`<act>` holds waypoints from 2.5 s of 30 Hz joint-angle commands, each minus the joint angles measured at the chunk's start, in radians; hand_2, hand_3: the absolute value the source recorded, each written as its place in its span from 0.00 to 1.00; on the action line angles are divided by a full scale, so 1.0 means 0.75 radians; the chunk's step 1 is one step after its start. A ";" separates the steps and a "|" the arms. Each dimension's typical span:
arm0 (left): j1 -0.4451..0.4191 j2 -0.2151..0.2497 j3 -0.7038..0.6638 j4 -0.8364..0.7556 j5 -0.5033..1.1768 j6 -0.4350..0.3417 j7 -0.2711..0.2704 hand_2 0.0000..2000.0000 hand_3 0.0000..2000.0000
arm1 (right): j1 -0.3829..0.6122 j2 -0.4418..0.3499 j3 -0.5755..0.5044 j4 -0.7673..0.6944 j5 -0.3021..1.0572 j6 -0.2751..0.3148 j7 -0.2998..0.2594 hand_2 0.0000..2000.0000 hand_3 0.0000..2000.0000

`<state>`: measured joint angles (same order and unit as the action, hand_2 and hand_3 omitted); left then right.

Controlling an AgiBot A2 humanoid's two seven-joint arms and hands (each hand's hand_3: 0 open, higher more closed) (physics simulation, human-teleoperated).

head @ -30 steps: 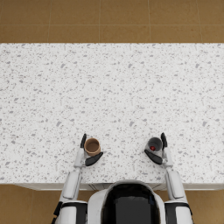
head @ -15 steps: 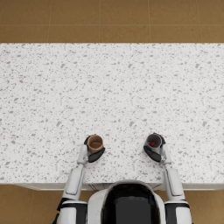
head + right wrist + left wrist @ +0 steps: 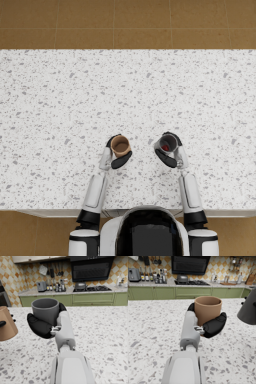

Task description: Pick up two cups and pour the berry on the right into the cup on the left

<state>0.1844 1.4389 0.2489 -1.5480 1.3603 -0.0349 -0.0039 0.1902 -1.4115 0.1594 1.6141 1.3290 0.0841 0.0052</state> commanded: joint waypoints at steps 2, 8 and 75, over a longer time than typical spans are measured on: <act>0.093 0.046 0.052 0.032 0.084 -0.001 0.001 1.00 0.64 | 0.165 -0.061 0.032 -0.005 0.084 0.006 0.000 1.00 0.64; 0.065 0.046 0.072 -0.031 0.213 -0.002 0.001 1.00 0.64 | 0.219 -0.095 0.081 0.051 0.337 0.014 -0.001 1.00 0.64; 0.029 0.118 0.093 0.003 0.382 -0.008 0.002 1.00 0.64 | 0.265 -0.188 0.320 0.370 3.197 0.029 0.007 1.00 0.64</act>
<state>0.2070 1.5282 0.3188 -1.5451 1.6465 -0.0413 -0.0025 0.3747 -1.5424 0.4019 1.8823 3.7493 0.1061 0.0102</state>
